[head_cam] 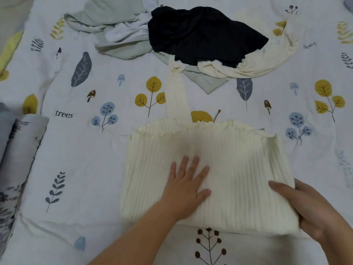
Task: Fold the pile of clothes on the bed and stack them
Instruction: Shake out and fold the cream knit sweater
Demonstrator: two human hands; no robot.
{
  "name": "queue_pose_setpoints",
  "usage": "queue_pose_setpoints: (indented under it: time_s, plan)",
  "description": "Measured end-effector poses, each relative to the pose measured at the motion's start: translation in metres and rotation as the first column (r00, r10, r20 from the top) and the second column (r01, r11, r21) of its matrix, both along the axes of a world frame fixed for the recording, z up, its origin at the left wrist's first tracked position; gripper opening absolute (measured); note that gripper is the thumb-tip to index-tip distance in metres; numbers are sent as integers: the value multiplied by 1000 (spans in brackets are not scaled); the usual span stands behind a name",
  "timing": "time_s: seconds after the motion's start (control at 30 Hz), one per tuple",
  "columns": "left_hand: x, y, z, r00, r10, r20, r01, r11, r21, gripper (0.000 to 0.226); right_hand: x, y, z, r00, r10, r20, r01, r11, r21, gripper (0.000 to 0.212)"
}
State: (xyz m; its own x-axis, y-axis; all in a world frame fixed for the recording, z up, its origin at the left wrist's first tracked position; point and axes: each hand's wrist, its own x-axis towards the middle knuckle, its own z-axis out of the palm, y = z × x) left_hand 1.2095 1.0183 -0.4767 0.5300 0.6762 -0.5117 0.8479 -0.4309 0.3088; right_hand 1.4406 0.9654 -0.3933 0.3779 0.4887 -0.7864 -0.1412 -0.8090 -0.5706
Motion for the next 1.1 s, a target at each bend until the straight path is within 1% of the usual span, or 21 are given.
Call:
queue_pose_setpoints:
  time_s: [0.07, 0.1, 0.13, 0.17, 0.2, 0.27, 0.33, 0.4, 0.47, 0.5, 0.6, 0.67, 0.73, 0.77, 0.83, 0.9, 0.97, 1.0, 1.03, 1.07, 1.1]
  plan:
    - [4, 1, 4, 995, 83, 51, -79, 994, -76, 59, -14, 5, 17, 964, 113, 239, -131, 989, 63, 9]
    - [6, 2, 13, 976, 176, 128, -157, 977, -145, 58, -24, 8, 27, 919, 163, 359, -206, 975, 87, 8]
    - [8, 3, 25, 919, 316, 236, -253, 932, -260, 58, -36, 10, 37, 870, 198, 451, -272, 957, 104, 9]
    - [9, 6, 39, 804, 478, 352, -325, 851, -413, 60, -50, 13, 47, 825, 231, 516, -332, 937, 112, 8]
    - [10, 11, 55, 647, 625, 437, -342, 750, -566, 61, -65, 16, 56, 779, 267, 568, -390, 915, 103, 11]
    - [7, 24, 83, 363, 805, 469, -254, 570, -781, 65, -99, 20, 69, 693, 355, 628, -503, 862, 67, 33]
    - [-5, 40, 100, 236, 868, 436, -170, 479, -861, 69, -133, 25, 74, 599, 443, 667, -632, 773, 55, 49]
    - [-21, 54, 110, 237, 843, 482, -194, 528, -827, 50, -160, 29, 68, 501, 493, 711, -742, 668, 59, 60]
    - [-39, 65, 113, 288, 805, 518, -276, 588, -760, 30, -181, 33, 59, 503, 542, 673, -792, 601, 108, 61]
    - [-49, 70, 111, 310, 800, 514, -312, 597, -739, 30, -188, 35, 55, 533, 580, 616, -802, 578, 150, 58]
    - [-77, 80, 96, 313, 858, 407, -416, 509, -754, 40, -199, 36, 47, 644, 653, 399, -765, 564, 312, 45]
    - [-94, 84, 82, 280, 909, 309, -448, 409, -795, 42, -197, 35, 34, 699, 557, 448, -710, 616, 341, 38]
    - [-106, 83, 67, 283, 931, 231, -574, 357, -737, 40, -193, 33, 16, 623, 493, 608, -729, 647, 223, 45]
    - [-109, 83, 58, 308, 928, 211, -687, 371, -625, 40, -192, 32, 6, 559, 518, 647, -746, 655, 120, 52]
    - [-106, 79, 47, 341, 923, 178, -857, 383, -345, 56, -195, 28, -10, 442, 665, 602, -777, 619, -113, 62]
    - [-99, 76, 42, 423, 878, 226, -859, 468, -208, 68, -202, 20, -22, 369, 754, 543, -796, 558, -234, 68]
    - [-97, 72, 35, 499, 812, 303, -788, 571, -232, 61, -210, 12, -29, 354, 763, 540, -815, 535, -221, 69]
    - [-101, 70, 33, 456, 817, 352, -760, 564, -324, 54, -212, 9, -29, 354, 732, 583, -818, 544, -186, 67]
    - [-106, 70, 33, 365, 846, 388, -723, 520, -455, 50, -213, 7, -29, 341, 669, 660, -810, 566, -155, 64]
    - [-111, 69, 33, 271, 880, 391, -683, 462, -566, 48, -212, 5, -30, 348, 595, 725, -794, 598, -109, 59]
    - [-115, 69, 32, 226, 898, 378, -665, 426, -614, 49, -210, 4, -30, 332, 551, 765, -796, 600, -86, 56]
